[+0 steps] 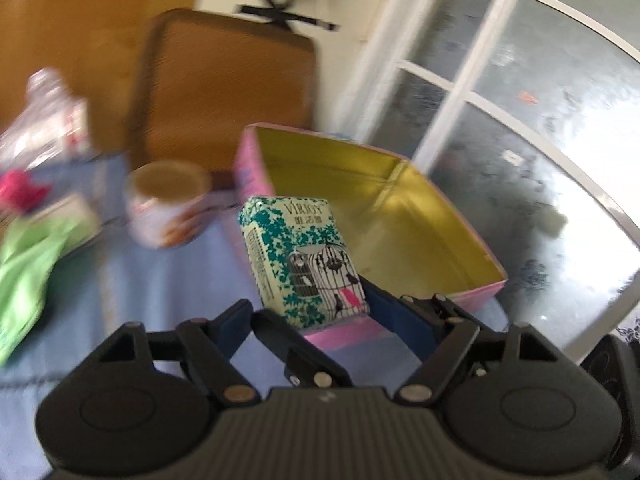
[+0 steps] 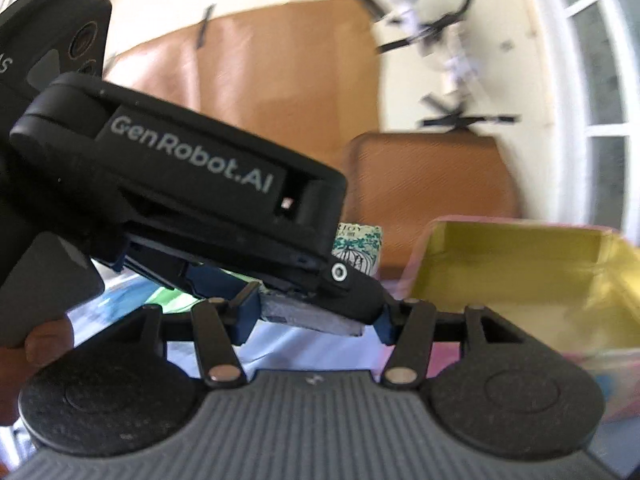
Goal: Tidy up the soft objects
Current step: 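Carry the tissue pack with the right gripper into the pink tin and release, then return the right gripper to the table and grasp the light green cloth, then carry the green cloth with the right gripper into the pink tin and release, then grasp the bag of cotton swabs with the right gripper, then carry the cotton swab bag with the right gripper into the pink tin and release, then grasp the blue plastic case with the right gripper and lift it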
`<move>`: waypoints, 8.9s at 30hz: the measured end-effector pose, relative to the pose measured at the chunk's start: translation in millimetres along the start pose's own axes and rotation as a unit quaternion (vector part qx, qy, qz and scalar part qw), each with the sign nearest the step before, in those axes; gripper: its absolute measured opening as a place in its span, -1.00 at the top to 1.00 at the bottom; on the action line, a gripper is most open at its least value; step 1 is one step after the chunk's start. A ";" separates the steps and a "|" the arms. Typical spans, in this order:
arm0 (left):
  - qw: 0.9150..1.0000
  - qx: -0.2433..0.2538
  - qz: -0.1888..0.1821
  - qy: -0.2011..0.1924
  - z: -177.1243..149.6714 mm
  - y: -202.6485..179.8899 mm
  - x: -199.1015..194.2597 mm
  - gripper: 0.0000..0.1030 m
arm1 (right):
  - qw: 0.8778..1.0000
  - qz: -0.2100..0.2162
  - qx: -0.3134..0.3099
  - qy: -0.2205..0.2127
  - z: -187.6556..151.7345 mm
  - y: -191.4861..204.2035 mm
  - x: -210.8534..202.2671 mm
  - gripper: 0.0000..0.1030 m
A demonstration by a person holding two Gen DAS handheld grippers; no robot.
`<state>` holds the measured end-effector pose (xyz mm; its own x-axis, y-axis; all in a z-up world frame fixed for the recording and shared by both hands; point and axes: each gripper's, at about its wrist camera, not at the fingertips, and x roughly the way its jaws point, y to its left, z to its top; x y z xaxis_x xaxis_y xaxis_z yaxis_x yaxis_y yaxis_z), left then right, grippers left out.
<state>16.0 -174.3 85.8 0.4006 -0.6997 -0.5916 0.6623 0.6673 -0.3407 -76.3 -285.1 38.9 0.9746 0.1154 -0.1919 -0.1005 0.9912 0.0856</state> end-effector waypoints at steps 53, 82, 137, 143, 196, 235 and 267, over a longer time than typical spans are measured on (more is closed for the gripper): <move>0.905 -0.177 0.385 -0.033 -118.6 199.5 -119.7 -0.88 | 0.977 0.135 -0.077 0.144 -5.4 107.0 116.6 0.73; 0.890 -0.104 0.443 -0.031 -99.4 156.5 -98.7 -0.94 | 0.976 0.168 -0.036 0.135 -33.3 72.3 35.4 -0.18; 0.976 -0.060 0.183 -0.104 -27.2 95.2 -53.4 -0.68 | 0.983 -0.137 0.115 -0.049 19.2 -81.3 -7.4 -0.51; 0.936 -0.136 0.301 -0.123 -86.8 176.3 -109.3 -0.68 | 0.997 0.058 0.056 0.019 39.1 0.4 52.7 -0.70; 0.983 -0.121 0.136 -0.021 -109.9 135.2 -73.0 -0.76 | 0.959 0.182 -0.089 0.198 -50.4 98.7 44.5 -0.78; 0.993 0.092 0.041 -0.056 12.4 -24.7 42.6 -0.85 | 0.989 -0.128 -0.045 0.053 -8.7 -67.9 18.7 -0.01; 0.913 -0.242 0.280 -0.172 -158.5 228.3 -201.9 -0.90 | 0.968 0.111 -0.004 0.224 -23.1 221.5 192.6 -0.77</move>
<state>-14.0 159.7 11.7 0.8210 -0.1971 -0.5358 -0.0319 0.9212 -0.3877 84.5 -41.8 -1.7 0.7441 0.3402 -0.5749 -0.3008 0.9391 0.1664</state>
